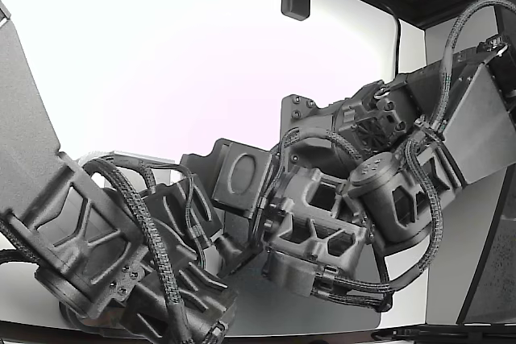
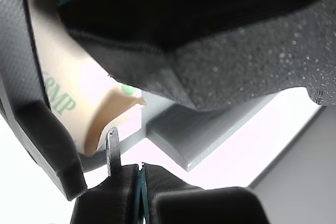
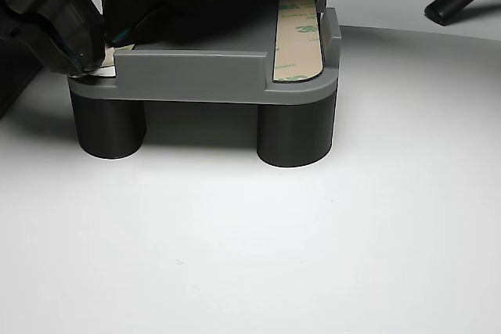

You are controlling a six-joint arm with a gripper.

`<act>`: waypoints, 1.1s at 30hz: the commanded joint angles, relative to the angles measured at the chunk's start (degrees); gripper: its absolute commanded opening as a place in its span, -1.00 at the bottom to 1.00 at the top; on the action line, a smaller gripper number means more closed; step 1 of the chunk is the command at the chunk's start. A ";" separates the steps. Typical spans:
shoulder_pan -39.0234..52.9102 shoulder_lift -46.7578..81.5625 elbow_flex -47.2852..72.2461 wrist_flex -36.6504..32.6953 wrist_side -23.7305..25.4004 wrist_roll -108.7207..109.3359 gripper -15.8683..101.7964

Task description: Peel off protective film from adhesive tape.

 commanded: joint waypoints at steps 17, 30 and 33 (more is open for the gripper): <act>-0.09 0.35 -0.09 -2.64 0.70 -0.09 -0.92; -0.18 0.18 -0.18 -3.52 1.23 -1.14 -0.92; -0.18 0.18 -0.35 -2.72 1.05 -0.53 -0.92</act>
